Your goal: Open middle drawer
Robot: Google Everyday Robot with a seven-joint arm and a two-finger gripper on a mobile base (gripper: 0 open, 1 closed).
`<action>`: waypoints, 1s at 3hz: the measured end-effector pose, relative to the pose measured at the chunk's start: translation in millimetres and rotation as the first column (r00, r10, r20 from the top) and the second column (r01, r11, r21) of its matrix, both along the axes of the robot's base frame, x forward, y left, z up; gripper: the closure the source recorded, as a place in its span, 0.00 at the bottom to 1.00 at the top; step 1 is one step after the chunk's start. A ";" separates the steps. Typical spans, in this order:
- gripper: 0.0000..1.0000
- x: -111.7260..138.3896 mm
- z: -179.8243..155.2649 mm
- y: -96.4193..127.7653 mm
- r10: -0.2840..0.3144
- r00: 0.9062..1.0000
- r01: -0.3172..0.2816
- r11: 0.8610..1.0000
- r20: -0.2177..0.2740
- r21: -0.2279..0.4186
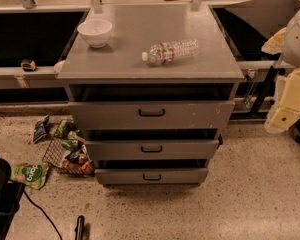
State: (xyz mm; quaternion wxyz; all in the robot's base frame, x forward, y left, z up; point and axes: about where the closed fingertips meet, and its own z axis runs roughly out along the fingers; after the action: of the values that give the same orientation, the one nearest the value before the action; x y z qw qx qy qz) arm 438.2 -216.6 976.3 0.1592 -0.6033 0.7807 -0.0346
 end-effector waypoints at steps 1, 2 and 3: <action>0.00 1.1 -2.2 1.0 0.007 1.000 -0.007 1.000 0.002 0.004; 0.00 2.3 -43.5 9.0 0.083 0.996 -0.083 0.996 -0.022 0.025; 0.00 0.6 -124.5 25.8 0.205 0.977 -0.197 0.974 -0.062 0.112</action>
Offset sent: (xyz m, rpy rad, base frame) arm 0.0043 0.0268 -0.1572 0.0796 0.1063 0.2870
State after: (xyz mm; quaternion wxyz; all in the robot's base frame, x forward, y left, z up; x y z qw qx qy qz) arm 438.8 -190.8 851.8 0.1645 -0.6710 0.7216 0.0450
